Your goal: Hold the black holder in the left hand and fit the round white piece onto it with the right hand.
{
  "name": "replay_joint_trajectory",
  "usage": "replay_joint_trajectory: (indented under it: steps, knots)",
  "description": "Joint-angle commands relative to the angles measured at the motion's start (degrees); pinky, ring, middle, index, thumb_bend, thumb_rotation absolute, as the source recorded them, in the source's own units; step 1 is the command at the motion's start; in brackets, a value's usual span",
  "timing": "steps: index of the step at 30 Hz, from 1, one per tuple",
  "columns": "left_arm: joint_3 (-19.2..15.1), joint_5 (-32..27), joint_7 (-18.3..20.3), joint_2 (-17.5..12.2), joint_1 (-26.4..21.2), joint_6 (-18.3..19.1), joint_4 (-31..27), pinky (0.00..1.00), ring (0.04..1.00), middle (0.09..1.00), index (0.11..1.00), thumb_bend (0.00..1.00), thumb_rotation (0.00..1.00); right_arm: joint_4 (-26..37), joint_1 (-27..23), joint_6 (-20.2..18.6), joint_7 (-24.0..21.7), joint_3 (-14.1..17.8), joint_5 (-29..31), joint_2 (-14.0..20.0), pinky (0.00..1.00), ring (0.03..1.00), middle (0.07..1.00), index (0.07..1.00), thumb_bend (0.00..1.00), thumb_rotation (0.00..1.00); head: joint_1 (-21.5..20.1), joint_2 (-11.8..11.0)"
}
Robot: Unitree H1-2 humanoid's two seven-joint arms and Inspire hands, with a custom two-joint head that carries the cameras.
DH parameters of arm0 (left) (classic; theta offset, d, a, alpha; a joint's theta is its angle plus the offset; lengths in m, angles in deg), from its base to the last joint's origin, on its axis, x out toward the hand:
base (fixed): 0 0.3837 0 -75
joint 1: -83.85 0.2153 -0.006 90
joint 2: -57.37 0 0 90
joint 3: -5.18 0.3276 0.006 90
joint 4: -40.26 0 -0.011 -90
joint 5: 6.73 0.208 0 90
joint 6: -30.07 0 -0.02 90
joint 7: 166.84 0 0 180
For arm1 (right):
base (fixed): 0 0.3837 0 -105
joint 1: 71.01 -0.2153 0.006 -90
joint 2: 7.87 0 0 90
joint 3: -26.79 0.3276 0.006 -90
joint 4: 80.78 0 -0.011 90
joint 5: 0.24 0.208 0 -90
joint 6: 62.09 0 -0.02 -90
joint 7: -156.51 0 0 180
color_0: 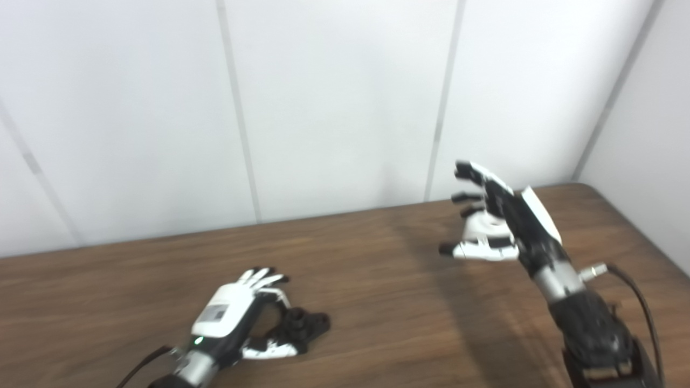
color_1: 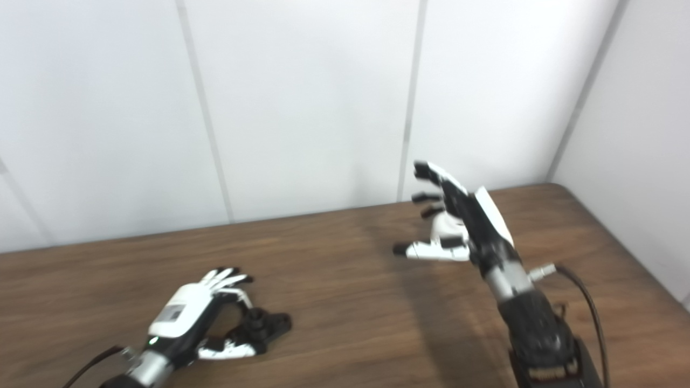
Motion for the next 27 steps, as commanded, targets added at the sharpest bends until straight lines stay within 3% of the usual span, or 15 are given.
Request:
replay_joint_trajectory:
  steps: [1,4,7,10,15,18,22,27]
  knots:
    - [4.99,5.42,7.32,-1.27,5.49,1.46,5.66,1.00,0.951,0.868,0.486,0.52,0.05,2.28,-3.85,-1.19,1.86,2.12,-1.12,2.30,0.53,0.696,0.858,0.876,0.77,0.16,-2.13,-0.62]
    - [4.68,4.85,6.48,-1.35,5.75,0.47,6.10,1.00,0.945,0.868,0.486,0.52,0.05,1.50,-5.82,-2.49,2.87,3.69,-3.00,3.95,0.50,0.661,0.845,0.868,0.78,0.16,-4.28,-1.73]
    - [4.68,4.78,5.80,-1.48,5.87,-0.56,6.34,0.98,0.927,0.863,0.486,0.52,0.05,-0.60,-7.15,-3.36,4.62,4.22,-7.15,5.76,0.53,0.688,0.831,0.844,0.79,0.17,-5.30,-2.46]
    - [4.71,4.65,4.97,-1.48,5.93,-1.54,6.81,0.97,0.913,0.856,0.486,0.52,0.05,-2.36,-7.42,-4.85,4.76,3.90,-9.75,7.54,0.59,0.749,0.847,0.870,0.80,0.13,-5.59,-2.67]
    - [4.52,4.56,5.26,-1.80,6.34,-1.31,6.25,0.97,0.917,0.857,0.485,0.52,0.05,-6.03,-6.99,-12.29,-0.73,2.15,-10.76,12.21,0.75,0.929,0.982,0.985,0.86,0.25,-6.23,-2.65]
    - [4.44,4.39,5.64,-2.03,6.49,-1.13,5.98,0.96,0.918,0.857,0.486,0.52,0.05,-7.60,-6.50,-12.77,-1.36,1.20,-10.09,12.16,0.76,0.961,0.999,0.999,0.91,0.29,-6.30,-2.63]
    - [4.45,4.13,6.40,-2.57,6.98,-0.89,4.91,0.96,0.922,0.859,0.486,0.52,0.05,-11.67,-5.90,-10.56,-1.63,-0.68,-8.98,11.52,0.77,0.979,1.000,1.000,0.97,0.31,-6.35,-2.65]
    - [4.39,4.04,6.23,-2.83,7.67,-1.07,4.07,0.94,0.908,0.850,0.486,0.52,0.05,-15.41,-6.32,-12.40,-2.83,-3.58,-9.28,12.26,0.76,0.979,1.000,1.000,1.00,0.39,-6.63,-2.57]
